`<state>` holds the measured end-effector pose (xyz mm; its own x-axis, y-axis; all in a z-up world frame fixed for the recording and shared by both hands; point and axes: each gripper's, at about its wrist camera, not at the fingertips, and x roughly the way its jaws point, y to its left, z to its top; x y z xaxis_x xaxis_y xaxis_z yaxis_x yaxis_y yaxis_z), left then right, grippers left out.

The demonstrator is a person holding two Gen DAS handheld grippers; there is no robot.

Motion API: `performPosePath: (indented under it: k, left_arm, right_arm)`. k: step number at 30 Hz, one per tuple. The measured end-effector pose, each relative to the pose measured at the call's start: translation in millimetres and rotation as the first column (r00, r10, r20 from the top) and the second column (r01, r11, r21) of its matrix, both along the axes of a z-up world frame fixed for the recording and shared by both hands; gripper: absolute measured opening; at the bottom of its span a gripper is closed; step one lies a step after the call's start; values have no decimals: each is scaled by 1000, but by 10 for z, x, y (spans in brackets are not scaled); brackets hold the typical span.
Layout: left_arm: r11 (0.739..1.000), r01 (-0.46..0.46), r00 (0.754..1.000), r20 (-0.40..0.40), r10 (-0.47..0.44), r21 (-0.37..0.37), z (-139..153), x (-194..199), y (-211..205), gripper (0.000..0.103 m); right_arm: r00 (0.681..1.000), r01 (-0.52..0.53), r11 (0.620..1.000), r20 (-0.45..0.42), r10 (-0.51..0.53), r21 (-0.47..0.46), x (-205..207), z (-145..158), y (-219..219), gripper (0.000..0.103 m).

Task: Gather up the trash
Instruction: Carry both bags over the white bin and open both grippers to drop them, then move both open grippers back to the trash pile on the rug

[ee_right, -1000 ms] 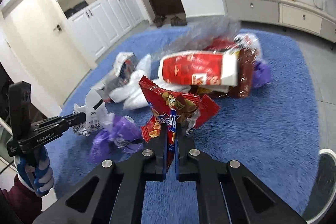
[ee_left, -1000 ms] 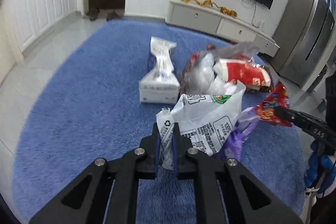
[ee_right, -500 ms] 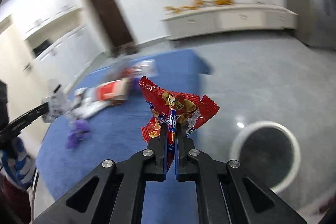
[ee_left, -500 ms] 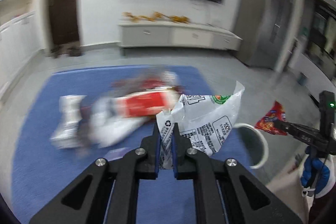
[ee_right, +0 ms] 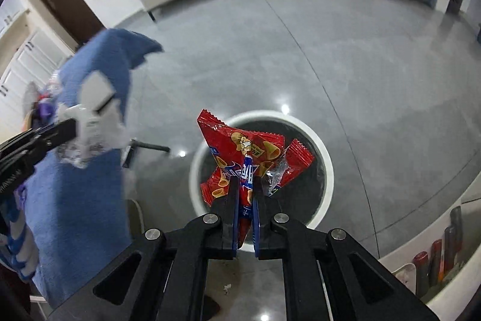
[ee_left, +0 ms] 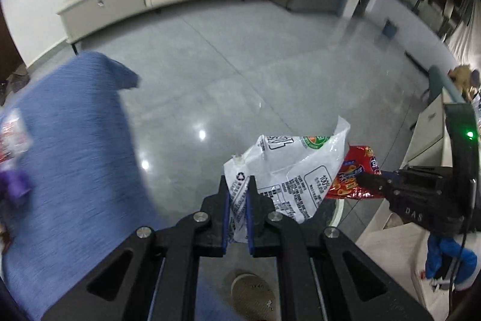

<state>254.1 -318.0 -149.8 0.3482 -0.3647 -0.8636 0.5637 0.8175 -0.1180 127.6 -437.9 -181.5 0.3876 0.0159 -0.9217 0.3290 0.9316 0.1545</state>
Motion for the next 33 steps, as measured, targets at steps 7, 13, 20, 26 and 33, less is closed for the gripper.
performPosePath:
  k: [7,13,20,26,33]
  left_arm:
    - [999,-9,993,-120,13,34,-487,169,-468,14]
    - [999,-21,987,-160,14,-38,-535,226,-470,56]
    - [994,-27,994,-109,16,-103,-219,144,-218,56]
    - [986,-91,995,29,96,-137,358,10,482,56]
    - [962,-233,953,161,255,-141,808,-81,1809,57]
  right_arm:
    - [995,35,999,-99,-33,27,217,-562,-235,29]
    - [993,64,998,-96,-64,7,211,-677,-369,52]
    - [997,52,997,-47,-54,-53,71,-364,-203,52]
    - [997,-15,999,73,19,-47,48,197,225,52]
    - [967,-148,989,210,146,-8,219,751,1052,52]
